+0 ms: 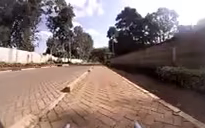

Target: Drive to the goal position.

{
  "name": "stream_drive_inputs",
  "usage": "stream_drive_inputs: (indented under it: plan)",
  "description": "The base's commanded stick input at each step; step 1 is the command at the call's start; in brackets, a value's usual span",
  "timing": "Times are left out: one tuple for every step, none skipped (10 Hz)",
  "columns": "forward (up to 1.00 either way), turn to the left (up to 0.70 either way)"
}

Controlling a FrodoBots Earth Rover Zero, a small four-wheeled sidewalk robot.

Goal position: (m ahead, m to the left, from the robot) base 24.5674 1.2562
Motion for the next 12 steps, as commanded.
stream_drive_inputs:
  plan:
    - [0.7,0.0]
    - [0.7,0.0]
    - [0.7,0.0]
    - [0.7,0.0]
    - [0.7,0.0]
    - [0.7,0.0]
    - [0.7,0.0]
    - [0.7,0.0]
    - [0.7,0.0]
    - [0.7,0.0]
    - [0.7,0.0]
    - [0.7,0.0]
